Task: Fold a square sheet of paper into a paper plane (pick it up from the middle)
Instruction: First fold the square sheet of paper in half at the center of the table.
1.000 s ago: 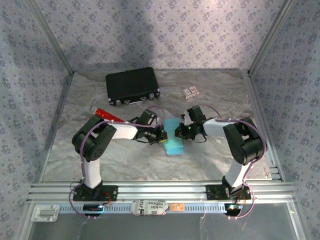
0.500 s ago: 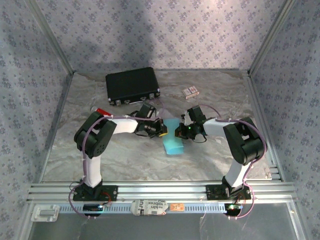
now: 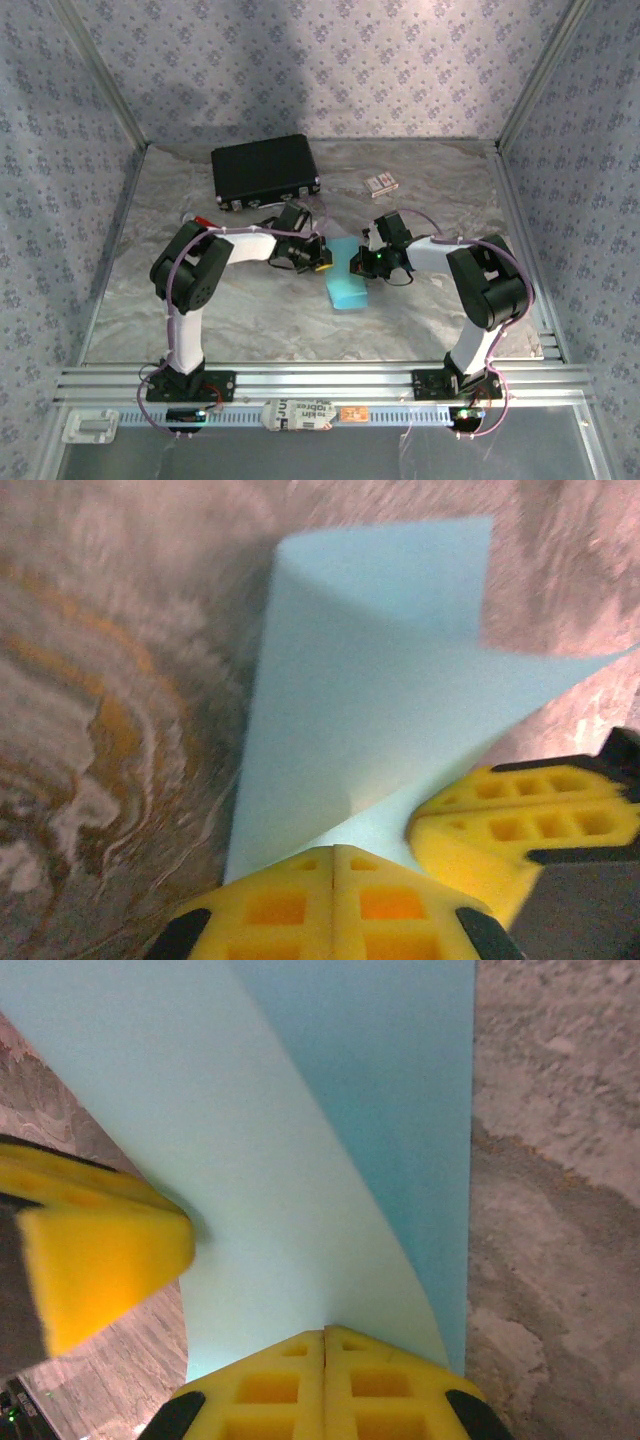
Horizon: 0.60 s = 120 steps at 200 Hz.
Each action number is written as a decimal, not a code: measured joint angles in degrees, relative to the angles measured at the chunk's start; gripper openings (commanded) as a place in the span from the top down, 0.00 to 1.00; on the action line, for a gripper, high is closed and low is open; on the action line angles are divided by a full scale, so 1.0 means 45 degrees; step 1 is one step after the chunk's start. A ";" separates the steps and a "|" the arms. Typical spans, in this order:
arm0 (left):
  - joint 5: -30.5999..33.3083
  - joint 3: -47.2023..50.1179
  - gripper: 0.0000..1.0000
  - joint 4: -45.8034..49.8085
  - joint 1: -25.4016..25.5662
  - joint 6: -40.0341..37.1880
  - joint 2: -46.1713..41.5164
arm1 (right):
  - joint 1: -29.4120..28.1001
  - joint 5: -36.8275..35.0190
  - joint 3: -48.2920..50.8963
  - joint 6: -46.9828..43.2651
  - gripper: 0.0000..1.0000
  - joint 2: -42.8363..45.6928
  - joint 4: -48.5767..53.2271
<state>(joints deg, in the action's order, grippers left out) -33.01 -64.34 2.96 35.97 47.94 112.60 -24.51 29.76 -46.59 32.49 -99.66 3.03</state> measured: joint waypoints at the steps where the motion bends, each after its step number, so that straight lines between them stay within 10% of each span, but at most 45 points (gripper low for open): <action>1: 0.0000 -0.0019 0.97 0.0010 0.0000 0.0000 0.0005 | 0.0000 0.0000 0.0000 0.0005 1.00 0.0000 0.0000; 120: -0.0146 -0.1268 0.97 0.0675 -0.0408 -0.0651 0.1117 | 0.0000 -0.0087 0.0044 0.0005 1.00 0.0053 0.0000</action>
<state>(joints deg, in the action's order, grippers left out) -33.67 -70.04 6.00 34.13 45.01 117.62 -24.51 29.36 -46.39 32.51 -99.42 3.03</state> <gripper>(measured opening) 0.042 0.053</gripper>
